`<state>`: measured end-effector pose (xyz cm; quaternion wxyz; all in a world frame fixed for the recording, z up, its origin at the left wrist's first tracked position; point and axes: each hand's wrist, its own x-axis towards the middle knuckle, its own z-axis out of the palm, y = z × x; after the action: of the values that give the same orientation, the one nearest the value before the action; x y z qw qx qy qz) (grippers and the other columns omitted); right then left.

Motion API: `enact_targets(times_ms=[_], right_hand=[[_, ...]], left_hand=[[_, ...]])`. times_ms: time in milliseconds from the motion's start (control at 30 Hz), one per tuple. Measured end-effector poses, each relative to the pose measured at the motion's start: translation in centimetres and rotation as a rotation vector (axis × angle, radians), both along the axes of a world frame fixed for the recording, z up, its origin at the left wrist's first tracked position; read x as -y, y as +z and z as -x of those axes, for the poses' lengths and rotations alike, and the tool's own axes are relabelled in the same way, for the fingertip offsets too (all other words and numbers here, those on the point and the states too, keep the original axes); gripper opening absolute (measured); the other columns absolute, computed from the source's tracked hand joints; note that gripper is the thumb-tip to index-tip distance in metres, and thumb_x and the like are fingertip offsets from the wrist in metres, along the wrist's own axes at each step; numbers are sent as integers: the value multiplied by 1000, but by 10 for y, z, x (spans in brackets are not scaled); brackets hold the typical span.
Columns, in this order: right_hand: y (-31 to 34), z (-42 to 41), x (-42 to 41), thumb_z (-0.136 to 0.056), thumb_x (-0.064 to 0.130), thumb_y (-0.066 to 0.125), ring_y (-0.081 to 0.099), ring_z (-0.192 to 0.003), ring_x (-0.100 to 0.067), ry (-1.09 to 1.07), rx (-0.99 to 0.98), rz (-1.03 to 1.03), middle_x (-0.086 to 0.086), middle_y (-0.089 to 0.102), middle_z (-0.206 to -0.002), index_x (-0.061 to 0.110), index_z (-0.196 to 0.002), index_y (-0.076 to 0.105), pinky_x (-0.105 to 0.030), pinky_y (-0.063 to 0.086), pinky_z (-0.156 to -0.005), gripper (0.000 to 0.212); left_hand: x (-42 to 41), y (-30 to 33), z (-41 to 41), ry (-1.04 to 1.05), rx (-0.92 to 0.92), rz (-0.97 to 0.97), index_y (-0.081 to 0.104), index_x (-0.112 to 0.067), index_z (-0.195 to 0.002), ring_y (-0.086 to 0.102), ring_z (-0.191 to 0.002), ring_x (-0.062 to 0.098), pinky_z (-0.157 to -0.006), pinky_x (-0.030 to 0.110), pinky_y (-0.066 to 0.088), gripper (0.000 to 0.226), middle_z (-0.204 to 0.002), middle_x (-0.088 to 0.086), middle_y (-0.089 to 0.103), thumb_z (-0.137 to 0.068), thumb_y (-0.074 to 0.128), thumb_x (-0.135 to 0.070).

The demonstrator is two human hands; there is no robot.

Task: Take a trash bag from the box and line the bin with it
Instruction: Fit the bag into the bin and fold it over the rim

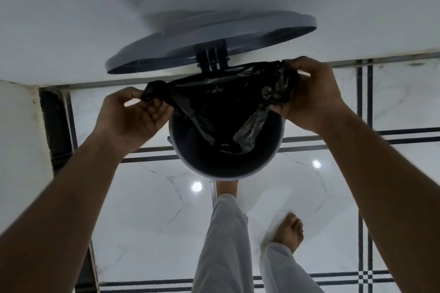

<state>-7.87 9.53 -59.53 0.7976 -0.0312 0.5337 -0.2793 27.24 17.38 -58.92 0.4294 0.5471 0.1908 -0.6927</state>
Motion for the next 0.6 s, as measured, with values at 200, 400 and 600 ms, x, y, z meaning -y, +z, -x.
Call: enact_targets(times_ms=[200,400,600], right_hand=[[-23,-10,10,-105,33,65,80,-93,-22,179,-328,-8,-3,81,-92,17,-101,81,-35,64,-80,23],[-52,-19,27,-105,39,72,81,-108,-28,57,-656,150,-9,83,-112,14,-115,81,-42,67,-95,28],[-74,1,10,-92,46,85,81,-97,-25,316,-892,162,0,82,-90,20,-84,81,-39,67,-94,27]], left_hand=[[19,-11,12,-274,205,-54,76,-13,-76,73,-70,17,-73,27,61,21,-80,2,73,-85,57,-11],[46,-44,5,-473,401,7,77,-17,-115,74,-101,22,-96,34,60,21,-112,7,77,-102,62,-25],[47,-62,8,-794,616,-64,74,-16,-103,74,-87,23,-79,34,61,14,-109,13,77,-104,66,-27]])
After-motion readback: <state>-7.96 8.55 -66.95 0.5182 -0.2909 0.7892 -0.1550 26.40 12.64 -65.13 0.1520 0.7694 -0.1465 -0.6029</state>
